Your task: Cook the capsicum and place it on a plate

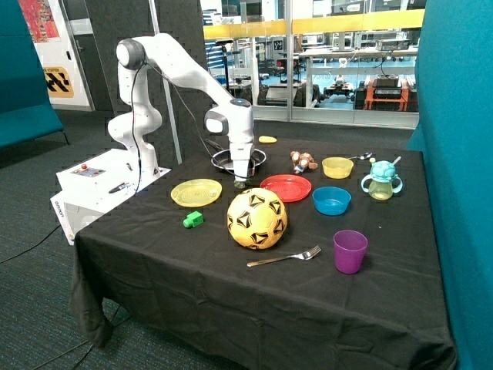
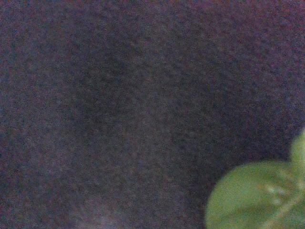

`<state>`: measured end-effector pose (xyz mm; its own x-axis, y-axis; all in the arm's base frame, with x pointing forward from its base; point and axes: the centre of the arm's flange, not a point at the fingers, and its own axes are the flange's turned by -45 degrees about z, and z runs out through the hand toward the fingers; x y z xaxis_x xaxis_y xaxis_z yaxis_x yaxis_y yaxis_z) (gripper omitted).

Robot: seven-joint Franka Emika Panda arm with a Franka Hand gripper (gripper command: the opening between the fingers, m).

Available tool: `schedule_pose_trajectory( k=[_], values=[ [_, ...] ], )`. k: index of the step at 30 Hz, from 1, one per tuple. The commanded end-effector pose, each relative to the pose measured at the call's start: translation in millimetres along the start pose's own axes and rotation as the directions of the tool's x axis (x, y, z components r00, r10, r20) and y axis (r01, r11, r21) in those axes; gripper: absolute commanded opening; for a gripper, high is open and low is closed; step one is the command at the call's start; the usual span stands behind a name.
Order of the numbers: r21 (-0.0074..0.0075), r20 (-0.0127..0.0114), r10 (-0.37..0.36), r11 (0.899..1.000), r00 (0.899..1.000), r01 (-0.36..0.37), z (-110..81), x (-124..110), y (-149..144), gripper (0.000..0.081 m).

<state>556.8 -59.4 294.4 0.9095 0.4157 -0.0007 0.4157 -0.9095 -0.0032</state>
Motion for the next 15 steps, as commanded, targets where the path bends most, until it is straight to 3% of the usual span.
schedule_pose_trajectory(
  k=[1,4,5,6,7,8,10,15],
  values=[
    [-0.0032,-0.0007,-0.012,1.0,1.0,0.012,2.5,2.0,-11.2,0.0665],
    [-0.0032,-0.0007,-0.01,1.0,1.0,0.01,2.3,1.8,-12.9,0.0592],
    [-0.0032,-0.0007,-0.003,1.0,1.0,0.003,2.0,1.6,-13.2,0.0491],
    [-0.0032,-0.0008,0.033,0.999,0.999,-0.033,1.1,0.7,-11.7,0.0245],
    [-0.0032,-0.0009,0.052,0.999,0.999,-0.052,-0.2,-0.3,-9.1,0.0123],
    [-0.0032,-0.0009,0.064,0.998,0.998,-0.064,-1.6,-1.7,-5.9,0.0061],
    [-0.0032,-0.0009,0.078,0.997,0.997,-0.078,-3.7,-5.1,0.3,0.0015],
    [-0.0032,-0.001,0.092,0.996,0.996,-0.092,-4.2,-12.6,7.5,0.0]
  ],
)
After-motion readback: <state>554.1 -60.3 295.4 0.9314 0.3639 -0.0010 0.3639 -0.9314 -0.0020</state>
